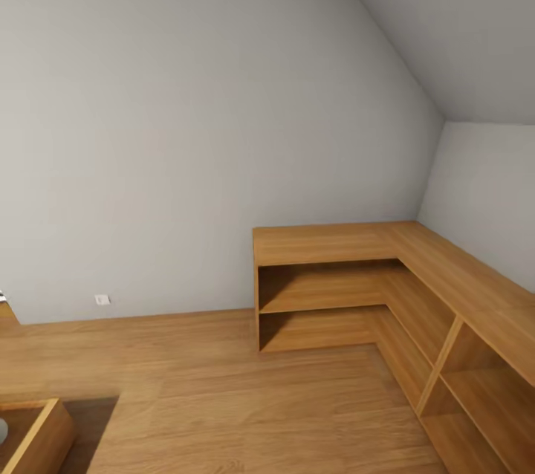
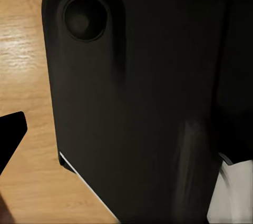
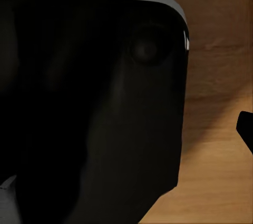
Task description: In the bedroom, organize the workspace by keeping the computer under the desk, ensuring the monitor is on the desk, placing the keyboard on the desk next to the monitor, placing the mouse on the desk next to the keyboard, moving the folder from the swivel chair onto the desk next to the mouse, stacking the notebook on top of the folder with the pen on top of the notebook, and positioning the swivel chair next to the desk.
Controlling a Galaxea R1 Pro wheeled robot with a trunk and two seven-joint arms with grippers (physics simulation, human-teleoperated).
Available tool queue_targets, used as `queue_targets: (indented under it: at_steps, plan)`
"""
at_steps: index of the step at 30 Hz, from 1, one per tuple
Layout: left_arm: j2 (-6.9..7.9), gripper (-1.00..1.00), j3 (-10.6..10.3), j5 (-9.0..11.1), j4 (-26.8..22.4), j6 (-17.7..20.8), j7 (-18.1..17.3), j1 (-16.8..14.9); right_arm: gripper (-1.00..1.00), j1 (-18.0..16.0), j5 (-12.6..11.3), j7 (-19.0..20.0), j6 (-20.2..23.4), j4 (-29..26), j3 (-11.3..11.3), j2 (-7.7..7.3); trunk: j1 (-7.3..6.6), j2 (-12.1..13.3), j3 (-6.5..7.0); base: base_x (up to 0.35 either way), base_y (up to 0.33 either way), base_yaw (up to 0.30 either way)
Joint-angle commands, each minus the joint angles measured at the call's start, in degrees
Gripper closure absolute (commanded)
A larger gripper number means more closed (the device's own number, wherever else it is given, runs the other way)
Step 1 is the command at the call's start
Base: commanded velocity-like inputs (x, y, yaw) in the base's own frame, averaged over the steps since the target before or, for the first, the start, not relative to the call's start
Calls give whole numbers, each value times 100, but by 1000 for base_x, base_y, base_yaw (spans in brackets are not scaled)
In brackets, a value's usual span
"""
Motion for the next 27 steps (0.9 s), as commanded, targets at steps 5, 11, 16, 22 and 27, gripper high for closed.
queue_targets:
  at_steps: [5,11,16,22,27]
  plan:
    - [0,-100,4,1,-11,-2,3,3,-100,-3,0,-6,-181,-11,-8,-1,-111,199,86,0,0,0]
    - [8,-100,3,1,-19,3,11,4,-100,-3,10,-17,-1197,-3,4,5,-242,440,196,0,0,51]
    - [0,-100,2,1,-83,2,11,4,-100,-3,7,-33,-1489,-37,-13,9,-352,640,298,0,0,200]
    - [10,-100,2,1,-683,3,11,4,-100,-3,5,-29,-2552,-230,-9,40,-484,881,424,0,0,244]
    - [-65,-100,-3,1,-1476,0,7,4,-100,-6,-12,-53,-3105,-911,-7,118,-594,1082,513,0,0,277]
